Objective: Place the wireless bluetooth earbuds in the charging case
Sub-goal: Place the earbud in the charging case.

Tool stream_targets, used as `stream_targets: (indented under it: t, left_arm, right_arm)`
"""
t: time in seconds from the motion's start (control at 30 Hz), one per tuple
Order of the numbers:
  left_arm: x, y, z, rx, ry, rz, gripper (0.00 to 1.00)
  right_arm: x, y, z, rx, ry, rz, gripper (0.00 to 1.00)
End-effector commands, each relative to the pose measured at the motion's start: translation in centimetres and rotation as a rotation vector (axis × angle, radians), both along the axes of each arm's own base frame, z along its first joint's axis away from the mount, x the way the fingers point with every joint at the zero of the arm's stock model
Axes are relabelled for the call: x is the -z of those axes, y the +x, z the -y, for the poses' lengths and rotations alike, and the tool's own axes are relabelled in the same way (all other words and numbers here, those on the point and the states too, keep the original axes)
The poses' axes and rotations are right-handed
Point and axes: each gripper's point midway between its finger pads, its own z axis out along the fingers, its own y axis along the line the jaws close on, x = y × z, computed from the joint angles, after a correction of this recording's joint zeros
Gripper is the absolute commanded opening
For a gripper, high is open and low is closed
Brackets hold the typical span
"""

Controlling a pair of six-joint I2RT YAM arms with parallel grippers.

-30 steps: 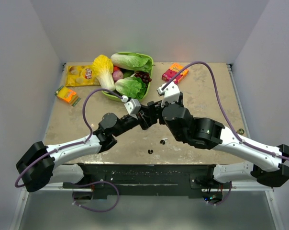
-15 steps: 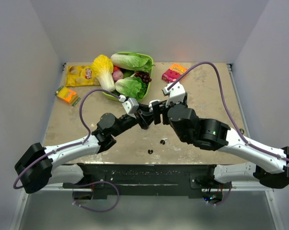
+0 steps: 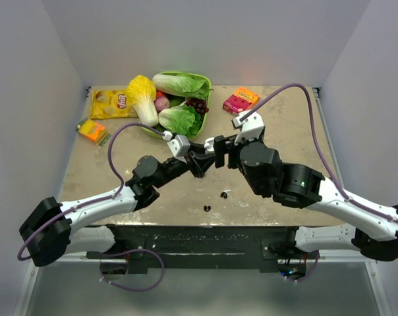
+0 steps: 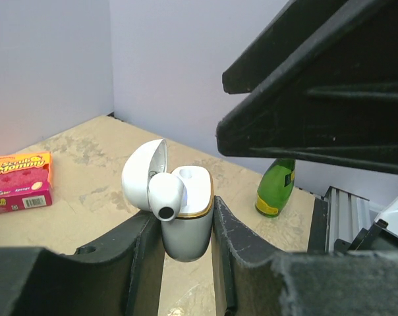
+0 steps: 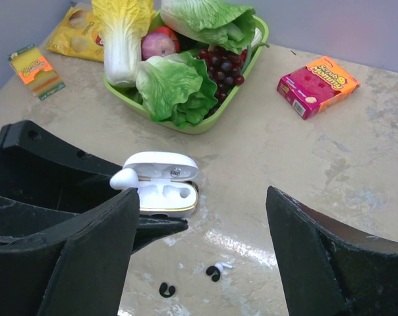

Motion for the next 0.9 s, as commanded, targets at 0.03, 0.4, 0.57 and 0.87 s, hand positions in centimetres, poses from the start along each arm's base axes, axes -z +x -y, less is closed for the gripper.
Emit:
stream_targets:
  t: [0.03,0.4,0.57,0.87]
  left_arm:
    - [-2.0,0.1,-0.5,-0.022,-0.050,0.068,0.00]
    - [-2.2,0.0,-0.5,-0.018,-0.055,0.075,0.00]
    - [-2.3,-0.1,-0.8,-0.023,-0.057,0.081,0.00]
    - [-2.7,0.0,-1.1,-0.041,-0.064,0.088,0.00]
  right_arm:
    - [-2.7,0.7,-1.8,-0.011,0.063,0.033,0.81]
    - [-1.2,1.9,-3.2,0.022,-0.008,0.016,0.80]
    - [-0.3,2.0,-2.9,0.030,-0.027,0.003,0.80]
    - [0.6,1.4,-2.1,0.016,-0.033,-0.013,0.79]
